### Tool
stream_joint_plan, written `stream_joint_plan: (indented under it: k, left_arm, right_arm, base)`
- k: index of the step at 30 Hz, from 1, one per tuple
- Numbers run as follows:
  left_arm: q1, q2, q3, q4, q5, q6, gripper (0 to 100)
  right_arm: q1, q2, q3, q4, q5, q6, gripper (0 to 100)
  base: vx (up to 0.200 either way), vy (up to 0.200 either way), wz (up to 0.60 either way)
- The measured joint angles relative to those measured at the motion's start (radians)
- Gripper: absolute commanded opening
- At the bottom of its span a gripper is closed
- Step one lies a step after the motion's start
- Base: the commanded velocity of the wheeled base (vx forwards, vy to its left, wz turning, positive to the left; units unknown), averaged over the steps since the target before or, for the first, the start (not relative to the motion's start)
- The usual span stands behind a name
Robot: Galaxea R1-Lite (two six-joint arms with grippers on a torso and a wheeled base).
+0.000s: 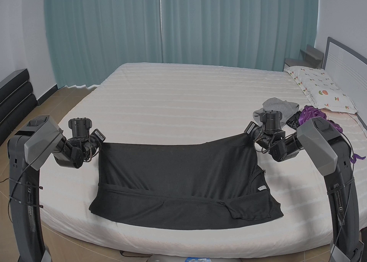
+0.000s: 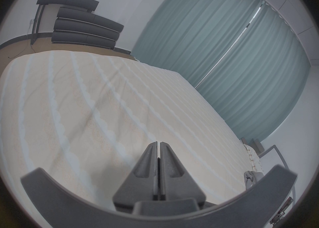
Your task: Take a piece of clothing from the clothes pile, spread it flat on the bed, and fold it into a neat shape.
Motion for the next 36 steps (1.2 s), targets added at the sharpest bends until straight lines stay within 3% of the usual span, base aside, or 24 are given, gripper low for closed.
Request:
stream_joint_plan:
  k: [8,16,36]
  left_arm:
    - [0.001,-0.032,0.026,-0.005,0.0,0.005,0]
    - [0.002,-0.056,0.047,-0.005,0.002,0.035,0]
    - [-0.001,-0.092,0.067,-0.006,0.002,0.04,0]
  right_arm:
    - [0.0,-0.026,0.079,-0.114,0.0,0.01,0]
    - [0.001,-0.034,0.156,-0.114,0.019,0.005,0]
    - [-0.019,-0.068,0.159,-0.125,0.022,0.016,0]
  base:
    - [0.0,0.0,0.0]
    - [0.0,0.0,0.0]
    - [0.0,0.0,0.0]
